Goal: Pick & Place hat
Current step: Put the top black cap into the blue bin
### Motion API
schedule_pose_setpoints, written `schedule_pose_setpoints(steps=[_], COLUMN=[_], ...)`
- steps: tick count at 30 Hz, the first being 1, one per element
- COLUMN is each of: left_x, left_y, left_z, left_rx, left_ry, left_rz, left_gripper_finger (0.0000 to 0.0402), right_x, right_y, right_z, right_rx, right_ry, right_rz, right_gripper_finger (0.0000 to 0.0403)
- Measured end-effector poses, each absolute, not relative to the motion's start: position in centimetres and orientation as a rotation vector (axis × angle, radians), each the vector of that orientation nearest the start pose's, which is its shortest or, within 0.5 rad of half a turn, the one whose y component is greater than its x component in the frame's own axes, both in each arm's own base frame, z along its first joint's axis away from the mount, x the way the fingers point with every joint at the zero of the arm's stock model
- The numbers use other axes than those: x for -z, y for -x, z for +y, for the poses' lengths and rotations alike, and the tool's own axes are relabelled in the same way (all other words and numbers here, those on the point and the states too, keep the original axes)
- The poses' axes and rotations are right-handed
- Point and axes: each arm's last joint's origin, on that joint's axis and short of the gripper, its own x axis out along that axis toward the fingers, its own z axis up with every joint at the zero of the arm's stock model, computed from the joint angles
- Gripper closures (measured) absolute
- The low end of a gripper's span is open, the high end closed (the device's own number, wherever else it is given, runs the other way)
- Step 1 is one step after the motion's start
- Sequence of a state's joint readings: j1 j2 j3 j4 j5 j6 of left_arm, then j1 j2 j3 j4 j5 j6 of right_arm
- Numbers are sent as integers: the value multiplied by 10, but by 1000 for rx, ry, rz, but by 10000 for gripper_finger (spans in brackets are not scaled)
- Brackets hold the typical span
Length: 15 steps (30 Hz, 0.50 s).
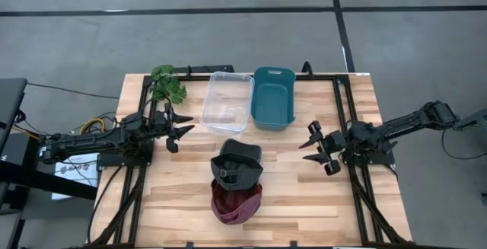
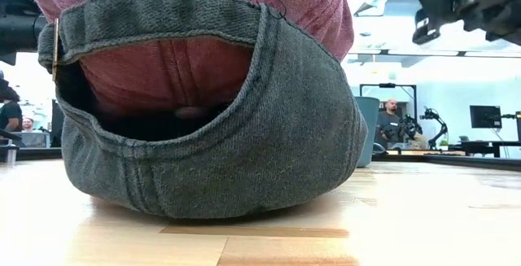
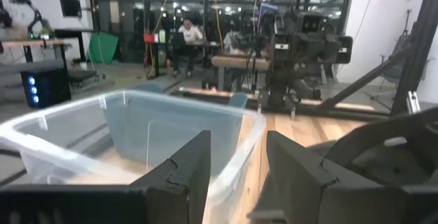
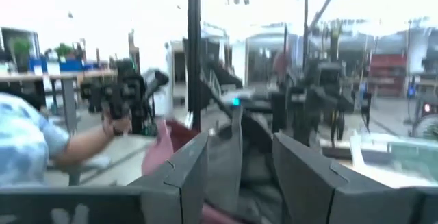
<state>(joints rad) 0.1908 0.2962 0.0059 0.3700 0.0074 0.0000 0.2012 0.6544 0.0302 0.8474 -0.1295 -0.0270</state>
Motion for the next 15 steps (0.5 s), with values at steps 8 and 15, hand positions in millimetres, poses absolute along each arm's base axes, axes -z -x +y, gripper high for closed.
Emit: schedule_pose_setpoints(steps=[8, 15], left_x=[-186, -185], left_y=[-112, -115], left_z=[21, 17], left_rx=[-172, -73], left_ry=[29, 117], left_rz=[-189, -187], left_gripper_finger=[261, 261], right_x=[-211, -236], right_y=[-129, -141], right_z=[29, 28], right_rx=[-254, -144], right_ry=[84, 34], right_rz=[-454, -445], right_gripper_finger=[249, 249])
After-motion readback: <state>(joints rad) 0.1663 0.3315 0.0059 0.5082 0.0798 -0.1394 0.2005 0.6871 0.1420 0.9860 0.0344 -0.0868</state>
